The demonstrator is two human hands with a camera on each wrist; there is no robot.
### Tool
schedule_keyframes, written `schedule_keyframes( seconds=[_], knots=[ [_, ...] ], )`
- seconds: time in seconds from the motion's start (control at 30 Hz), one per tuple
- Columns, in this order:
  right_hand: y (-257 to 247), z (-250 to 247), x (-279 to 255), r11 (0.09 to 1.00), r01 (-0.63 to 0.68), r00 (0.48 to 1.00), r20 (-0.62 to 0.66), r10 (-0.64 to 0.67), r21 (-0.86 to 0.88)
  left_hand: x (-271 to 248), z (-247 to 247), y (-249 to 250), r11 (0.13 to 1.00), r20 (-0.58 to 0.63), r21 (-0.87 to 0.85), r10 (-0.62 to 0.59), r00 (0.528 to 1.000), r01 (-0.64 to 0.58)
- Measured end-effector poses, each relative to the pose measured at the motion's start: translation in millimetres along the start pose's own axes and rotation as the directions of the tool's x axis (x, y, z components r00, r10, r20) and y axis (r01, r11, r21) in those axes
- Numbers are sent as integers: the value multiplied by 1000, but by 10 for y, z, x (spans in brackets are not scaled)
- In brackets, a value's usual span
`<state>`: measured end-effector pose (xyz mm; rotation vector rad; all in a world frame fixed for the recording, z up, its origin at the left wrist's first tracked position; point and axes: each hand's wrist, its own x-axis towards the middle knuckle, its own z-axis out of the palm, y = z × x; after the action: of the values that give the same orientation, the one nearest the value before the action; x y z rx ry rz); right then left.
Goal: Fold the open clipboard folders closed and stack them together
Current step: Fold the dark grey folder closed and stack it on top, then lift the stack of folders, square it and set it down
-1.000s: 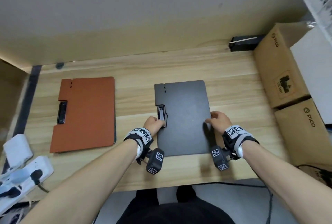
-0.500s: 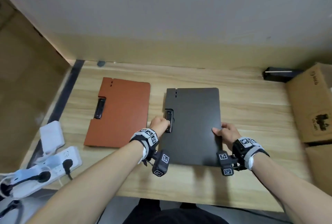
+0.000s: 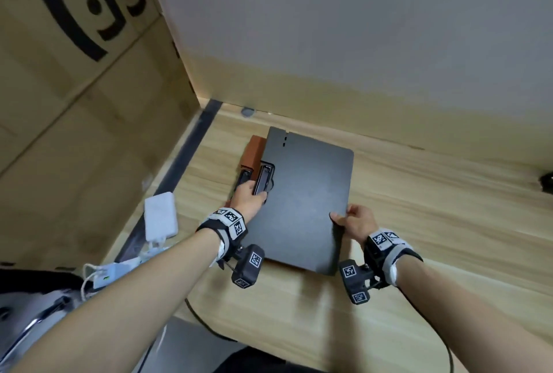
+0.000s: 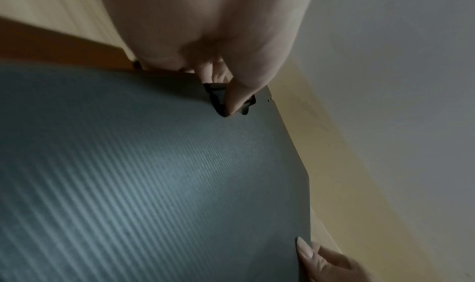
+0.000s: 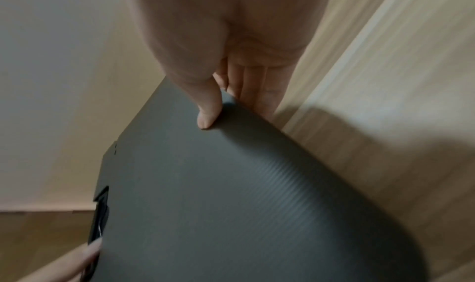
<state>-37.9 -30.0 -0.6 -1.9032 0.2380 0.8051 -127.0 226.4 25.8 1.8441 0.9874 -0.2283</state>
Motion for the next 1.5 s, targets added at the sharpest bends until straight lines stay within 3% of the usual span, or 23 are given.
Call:
schedule_keyframes(
  seconds=[0.13, 0.17, 0.23, 0.3, 0.37, 0.5, 0.6, 0.7, 1.07, 1.23, 1.5],
  knots=[
    [63, 471, 118, 973, -29, 999, -21, 24, -230, 114, -335, -206, 942, -100, 336, 47, 994, -11],
    [83, 547, 129, 939, -31, 999, -46, 16, -342, 159, -369, -266, 913, -91, 407, 50, 995, -9],
    [84, 641, 98, 896, -37, 997, -77, 3, -442, 266, -381, -377, 921, 7, 390, -13, 1000, 10],
    [87, 670, 97, 913, -41, 998, -52, 22, -406, 338, -326, -460, 963, 101, 266, -81, 992, 52],
    [107, 628, 136, 934, -48, 999, -23, 42, -353, 362, -257, -504, 969, 86, 234, -97, 992, 75],
    [71, 418, 126, 991, -127, 990, -60, 125, -35, 295, -112, -441, 977, 73, 202, -85, 994, 69],
    [132, 126, 43, 964, -217, 976, 2, 219, 155, 271, 84, -424, 984, 127, 168, -83, 988, 61],
    [230, -163, -108, 926, -248, 969, 82, 234, 286, 418, 367, -629, 994, 209, 91, -85, 974, 67],
    [207, -1143, -705, 920, -63, 996, 81, 35, 387, -507, 855, 338, 998, 443, -55, 43, 895, -20],
    [58, -1633, -959, 919, 88, 992, 49, -116, 385, -717, 990, 1127, 975, 364, -188, 181, 913, -118],
    [-72, -2128, -910, 907, 354, 925, -228, -303, 230, -1112, 1201, 1760, 882, 116, -329, 394, 912, -339]
  ],
)
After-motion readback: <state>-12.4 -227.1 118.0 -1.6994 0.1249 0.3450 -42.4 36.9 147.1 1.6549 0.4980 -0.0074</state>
